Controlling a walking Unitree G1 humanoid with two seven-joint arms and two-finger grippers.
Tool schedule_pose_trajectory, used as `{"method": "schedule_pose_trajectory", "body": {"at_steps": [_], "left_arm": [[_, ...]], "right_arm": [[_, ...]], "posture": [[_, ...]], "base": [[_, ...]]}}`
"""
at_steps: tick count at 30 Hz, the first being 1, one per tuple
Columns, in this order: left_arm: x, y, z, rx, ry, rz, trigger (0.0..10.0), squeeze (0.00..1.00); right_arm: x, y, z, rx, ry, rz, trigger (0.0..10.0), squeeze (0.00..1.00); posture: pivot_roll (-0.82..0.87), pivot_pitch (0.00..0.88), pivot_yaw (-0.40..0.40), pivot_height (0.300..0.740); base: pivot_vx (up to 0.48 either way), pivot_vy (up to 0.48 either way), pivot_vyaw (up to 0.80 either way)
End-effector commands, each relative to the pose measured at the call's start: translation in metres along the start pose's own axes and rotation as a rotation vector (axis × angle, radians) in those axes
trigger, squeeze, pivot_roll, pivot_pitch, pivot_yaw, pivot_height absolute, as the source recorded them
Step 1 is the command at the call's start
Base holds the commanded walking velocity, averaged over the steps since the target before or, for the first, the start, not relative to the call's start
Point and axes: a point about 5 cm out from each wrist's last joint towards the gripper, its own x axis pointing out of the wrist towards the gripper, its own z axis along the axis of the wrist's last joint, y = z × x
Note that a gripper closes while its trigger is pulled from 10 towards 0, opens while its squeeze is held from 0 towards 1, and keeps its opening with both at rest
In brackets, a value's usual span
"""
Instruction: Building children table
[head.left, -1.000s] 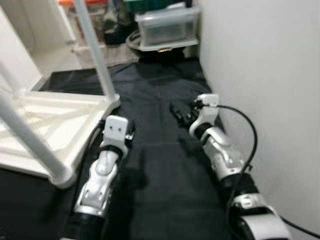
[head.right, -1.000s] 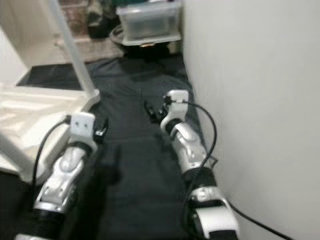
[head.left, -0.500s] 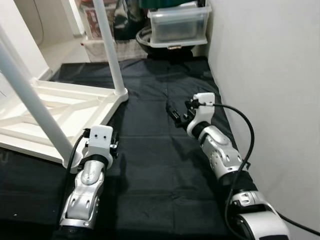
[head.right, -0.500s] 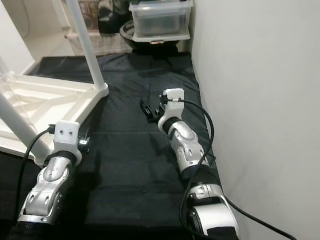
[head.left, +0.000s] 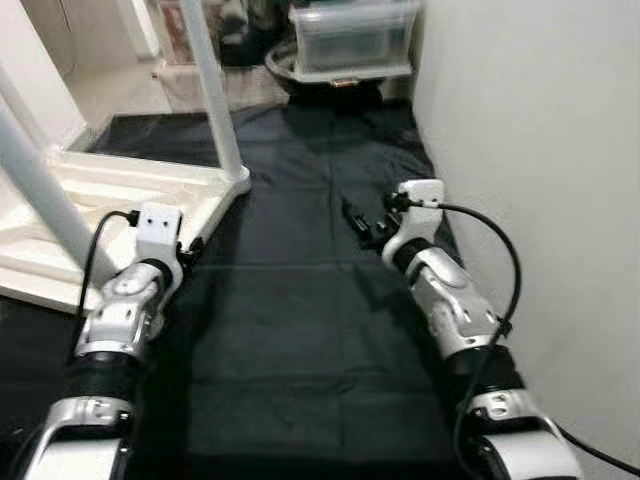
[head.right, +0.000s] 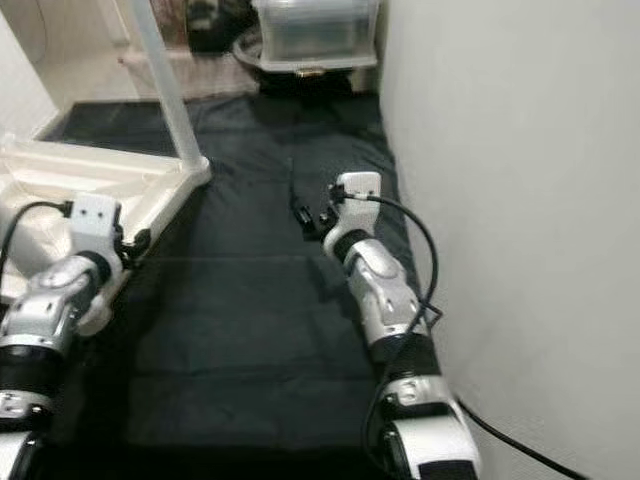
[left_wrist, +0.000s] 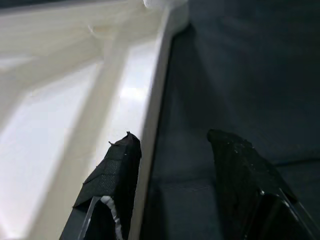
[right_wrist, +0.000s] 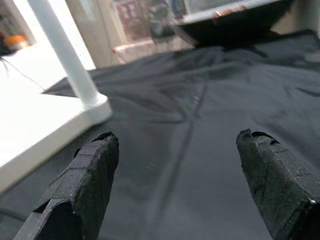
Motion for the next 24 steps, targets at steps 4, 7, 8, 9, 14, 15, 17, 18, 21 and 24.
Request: {"method": "schedule_pose_trajectory", "body": {"at_steps": [4, 7, 8, 9, 14, 15, 17, 18, 21, 24], "left_arm": [[0.01, 0.033, -0.002, -0.025, 0.108, 0.059, 10.0, 0.0], [0.011, 0.04, 0.002, -0.025, 0.118, 0.072, 10.0, 0.0], [0.011, 0.045, 0.005, -0.012, 0.12, 0.09, 10.0, 0.0], [0.012, 0.047, 0.01, -0.011, 0.117, 0.097, 10.0, 0.0], [0.014, 0.052, 0.02, -0.009, 0.114, 0.115, 10.0, 0.0], [0.015, 0.052, 0.026, 0.001, 0.102, 0.109, 10.0, 0.0], [0.017, 0.051, 0.034, 0.018, 0.085, 0.099, 10.0, 0.0], [0.017, 0.051, 0.034, 0.018, 0.085, 0.099, 10.0, 0.0], [0.022, 0.044, 0.052, 0.057, 0.032, 0.063, 10.0, 0.0], [0.025, 0.037, 0.066, 0.067, -0.021, 0.032, 10.0, 0.0]], "right_arm": [[-0.004, 0.0, -0.002, 0.005, 0.024, -0.007, 10.0, 0.0], [-0.005, 0.0, -0.002, 0.004, 0.026, -0.01, 10.0, 0.0], [-0.005, -0.001, -0.002, 0.002, 0.03, -0.013, 10.0, 0.0], [-0.006, -0.002, -0.003, -0.002, 0.036, -0.015, 10.0, 0.0], [-0.008, -0.002, -0.004, -0.002, 0.044, -0.022, 10.0, 0.0], [-0.008, -0.003, -0.005, 0.0, 0.047, -0.024, 10.0, 0.0], [-0.009, -0.003, -0.005, 0.002, 0.049, -0.027, 10.0, 0.0], [-0.009, -0.003, -0.005, 0.002, 0.049, -0.027, 10.0, 0.0], [-0.008, -0.002, -0.006, 0.011, 0.05, -0.03, 10.0, 0.0], [-0.008, -0.001, -0.006, 0.009, 0.052, -0.029, 10.0, 0.0]], "posture": [[-0.03, 0.269, 0.051, 0.74], [-0.03, 0.279, 0.054, 0.74], [-0.02, 0.285, 0.054, 0.74], [-0.02, 0.285, 0.054, 0.74], [-0.02, 0.285, 0.054, 0.74], [-0.02, 0.285, 0.057, 0.74], [-0.01, 0.281, 0.058, 0.74], [-0.01, 0.281, 0.058, 0.74], [-0.01, 0.275, 0.063, 0.74], [-0.01, 0.272, 0.063, 0.74]], "base": [[0.0, 0.0, 0.0], [0.0, 0.0, 0.0], [0.0, 0.0, 0.0], [0.0, 0.0, 0.0], [0.0, 0.0, 0.0], [0.0, 0.0, 0.0], [0.0, 0.0, 0.0], [0.0, 0.0, 0.0], [0.0, 0.0, 0.0], [0.0, 0.0, 0.0]]}}
